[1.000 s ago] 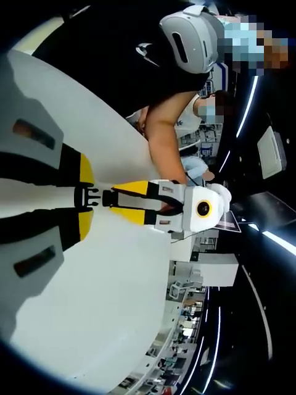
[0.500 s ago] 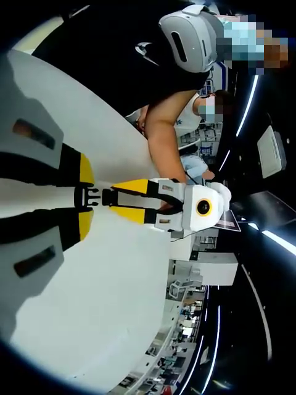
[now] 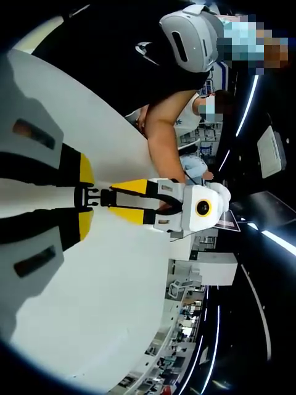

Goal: Snap the two parts of the plastic buckle together until the buckle closes and remains connected.

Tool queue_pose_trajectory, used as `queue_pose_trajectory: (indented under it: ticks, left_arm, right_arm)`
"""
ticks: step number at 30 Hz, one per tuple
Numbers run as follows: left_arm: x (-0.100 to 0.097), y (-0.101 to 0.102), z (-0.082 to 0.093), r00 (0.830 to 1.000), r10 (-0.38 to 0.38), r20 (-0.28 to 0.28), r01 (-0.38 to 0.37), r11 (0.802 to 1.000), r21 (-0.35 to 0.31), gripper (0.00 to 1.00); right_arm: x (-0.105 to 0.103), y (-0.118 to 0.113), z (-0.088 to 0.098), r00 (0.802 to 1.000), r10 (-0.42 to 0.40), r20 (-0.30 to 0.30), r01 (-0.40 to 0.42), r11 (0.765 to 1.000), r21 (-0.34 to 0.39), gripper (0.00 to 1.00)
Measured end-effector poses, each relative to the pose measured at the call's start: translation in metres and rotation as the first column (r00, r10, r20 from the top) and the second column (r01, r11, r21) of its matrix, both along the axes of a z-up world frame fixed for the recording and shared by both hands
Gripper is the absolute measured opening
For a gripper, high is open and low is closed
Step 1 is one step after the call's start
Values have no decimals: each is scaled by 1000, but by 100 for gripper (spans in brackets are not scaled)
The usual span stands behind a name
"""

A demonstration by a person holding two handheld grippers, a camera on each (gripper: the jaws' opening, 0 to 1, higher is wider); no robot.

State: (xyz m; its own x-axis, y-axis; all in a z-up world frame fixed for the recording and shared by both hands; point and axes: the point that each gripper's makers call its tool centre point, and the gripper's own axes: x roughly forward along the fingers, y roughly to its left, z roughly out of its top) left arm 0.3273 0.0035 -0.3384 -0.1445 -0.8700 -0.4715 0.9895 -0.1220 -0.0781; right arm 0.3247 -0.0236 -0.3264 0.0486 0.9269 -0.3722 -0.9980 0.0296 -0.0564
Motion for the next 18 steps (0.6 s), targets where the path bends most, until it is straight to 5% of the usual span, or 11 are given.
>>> queue_pose_trajectory:
  ticks: [18]
  left_arm:
    - [0,-1,0,1000,-3,2,3,1000,-5,11]
  right_arm:
    - [4,-1,0,1000,-1,1,1,1000,0,11]
